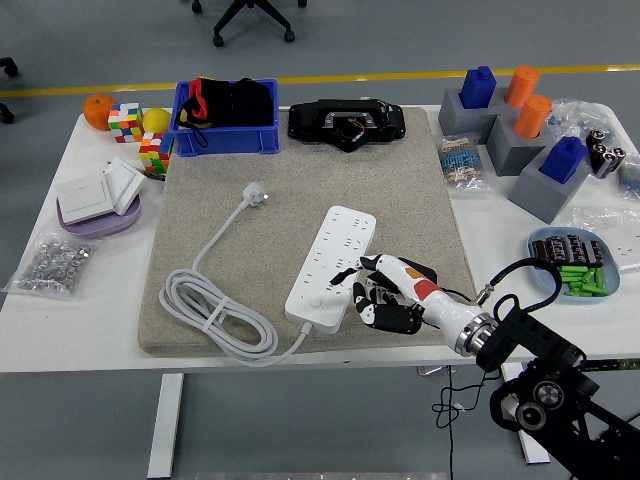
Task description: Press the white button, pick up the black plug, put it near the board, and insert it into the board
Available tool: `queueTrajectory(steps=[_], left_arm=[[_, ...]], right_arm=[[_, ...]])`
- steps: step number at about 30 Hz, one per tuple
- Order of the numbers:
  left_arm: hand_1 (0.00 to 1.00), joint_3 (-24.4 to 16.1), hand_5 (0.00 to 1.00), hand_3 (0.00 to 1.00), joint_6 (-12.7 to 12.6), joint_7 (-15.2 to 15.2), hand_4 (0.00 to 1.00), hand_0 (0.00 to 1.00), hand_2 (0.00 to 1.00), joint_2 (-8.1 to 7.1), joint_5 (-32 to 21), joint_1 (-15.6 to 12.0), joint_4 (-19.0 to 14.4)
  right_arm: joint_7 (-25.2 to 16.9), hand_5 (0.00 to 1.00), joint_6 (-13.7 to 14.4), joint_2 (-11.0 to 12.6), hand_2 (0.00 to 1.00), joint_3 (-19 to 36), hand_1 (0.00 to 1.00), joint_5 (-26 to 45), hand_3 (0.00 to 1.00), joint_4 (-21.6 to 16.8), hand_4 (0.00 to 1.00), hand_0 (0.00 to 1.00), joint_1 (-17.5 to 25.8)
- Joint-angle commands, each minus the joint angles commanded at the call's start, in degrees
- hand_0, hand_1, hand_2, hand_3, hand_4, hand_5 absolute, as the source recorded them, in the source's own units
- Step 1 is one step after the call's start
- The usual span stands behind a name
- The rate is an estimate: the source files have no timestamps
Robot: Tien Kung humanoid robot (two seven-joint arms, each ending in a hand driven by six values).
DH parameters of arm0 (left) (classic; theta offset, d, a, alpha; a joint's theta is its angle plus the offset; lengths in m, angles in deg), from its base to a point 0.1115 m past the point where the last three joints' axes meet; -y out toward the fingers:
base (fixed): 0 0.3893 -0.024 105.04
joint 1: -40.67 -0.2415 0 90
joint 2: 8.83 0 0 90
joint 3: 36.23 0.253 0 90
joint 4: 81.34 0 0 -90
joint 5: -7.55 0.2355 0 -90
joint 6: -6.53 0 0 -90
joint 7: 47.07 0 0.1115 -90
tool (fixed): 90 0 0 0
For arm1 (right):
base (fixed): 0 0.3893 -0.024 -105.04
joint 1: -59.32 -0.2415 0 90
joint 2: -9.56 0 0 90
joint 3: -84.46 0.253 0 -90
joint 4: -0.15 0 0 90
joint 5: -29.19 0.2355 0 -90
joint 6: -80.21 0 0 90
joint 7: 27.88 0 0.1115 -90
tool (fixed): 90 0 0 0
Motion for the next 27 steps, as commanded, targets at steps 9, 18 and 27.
queueTrajectory(steps=[9,18,27], left_arm=[[0.665,0.0,0.274,0.680,0.0,-0.1,0.661,0.708,0.585,-0.16,0.4,-0.1,0.0],[0.662,0.4,0.275,0.680,0.2,-0.2,0.661,0.708,0.585,-0.63,0.6,0.1,0.0],[0.662,1.2,0.275,0.680,0.3,-0.3,0.661,0.707,0.584,-0.99,0.4,0.1,0.0]], right_arm=[[1.6,0.002,0.4,-1.4,0.137,-4.0,0.002,-1.1,0.676,2.8,0.209,0.002,-3.7],[1.4,0.002,1.8,-2.8,0.138,-6.9,0.002,-1.2,0.675,7.3,0.227,0.002,-6.7],[-0.6,0.002,4.2,-3.5,0.139,-10.4,0.002,-1.1,0.671,12.8,0.223,0.002,-8.6]])
